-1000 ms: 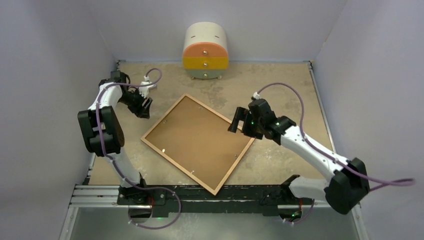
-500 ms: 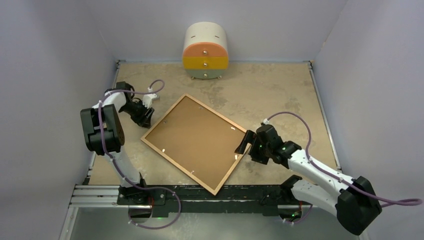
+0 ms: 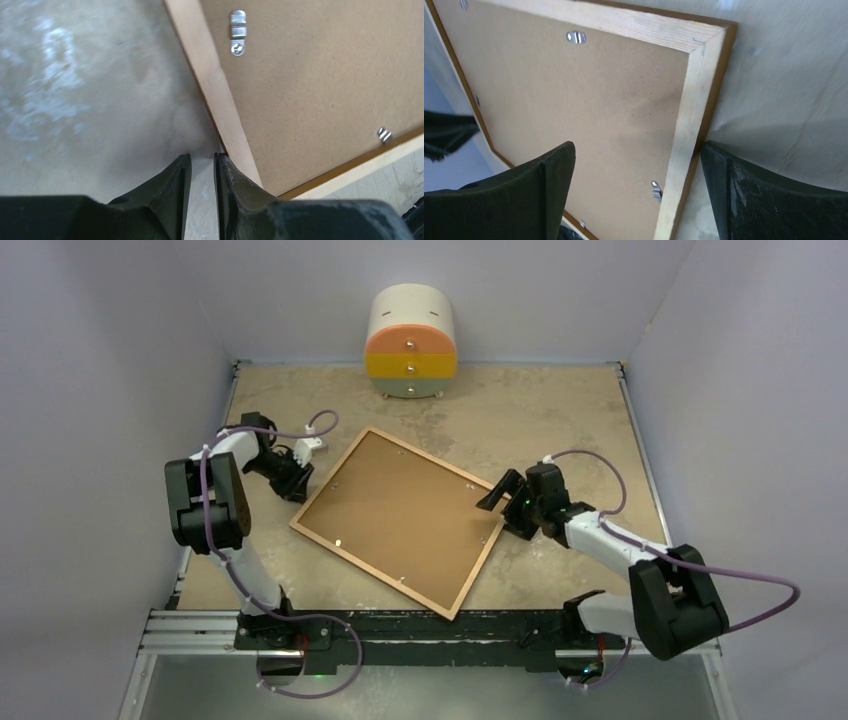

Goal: Put the photo into the frame
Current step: Adjust the photo frame at the center of the board.

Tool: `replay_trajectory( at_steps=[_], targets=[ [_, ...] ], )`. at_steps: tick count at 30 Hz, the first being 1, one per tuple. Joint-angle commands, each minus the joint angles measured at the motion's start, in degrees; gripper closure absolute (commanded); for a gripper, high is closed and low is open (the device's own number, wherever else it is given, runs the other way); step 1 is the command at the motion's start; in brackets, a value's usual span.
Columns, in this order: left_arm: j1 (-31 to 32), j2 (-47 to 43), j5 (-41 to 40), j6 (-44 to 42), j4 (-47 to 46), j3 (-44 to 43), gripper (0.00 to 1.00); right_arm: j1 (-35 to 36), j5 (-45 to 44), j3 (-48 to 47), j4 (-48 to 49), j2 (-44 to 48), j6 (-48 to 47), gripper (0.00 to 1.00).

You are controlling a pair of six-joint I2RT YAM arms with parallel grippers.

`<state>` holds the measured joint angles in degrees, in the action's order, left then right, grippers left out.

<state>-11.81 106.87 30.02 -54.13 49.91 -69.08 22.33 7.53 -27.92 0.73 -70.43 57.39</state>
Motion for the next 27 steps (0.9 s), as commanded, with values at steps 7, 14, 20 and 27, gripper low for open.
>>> replay_trajectory(
  at_steps=[7, 14, 20, 27],
  targets=[
    [10.2, -3.6, 9.6, -0.7, 3.5, 7.1, 0.73, -7.0, 1.6, -11.6, 4.1, -11.1, -6.0, 0.06],
    [10.6, -5.7, 12.6, -4.7, 8.5, 10.2, 0.72, -8.4, -9.1, -18.0, -5.1, -10.5, -9.9, 0.05],
    [7.4, -5.7, 15.6, -5.9, 11.9, 6.0, 0.69, -8.4, -14.6, -25.2, -10.7, -9.1, -11.0, 0.06],
    [7.5, -4.7, 20.0, -6.3, 12.4, 5.3, 0.56, 3.9, -7.2, -22.4, 2.9, -8.8, -3.1, 0.16]
  ],
)
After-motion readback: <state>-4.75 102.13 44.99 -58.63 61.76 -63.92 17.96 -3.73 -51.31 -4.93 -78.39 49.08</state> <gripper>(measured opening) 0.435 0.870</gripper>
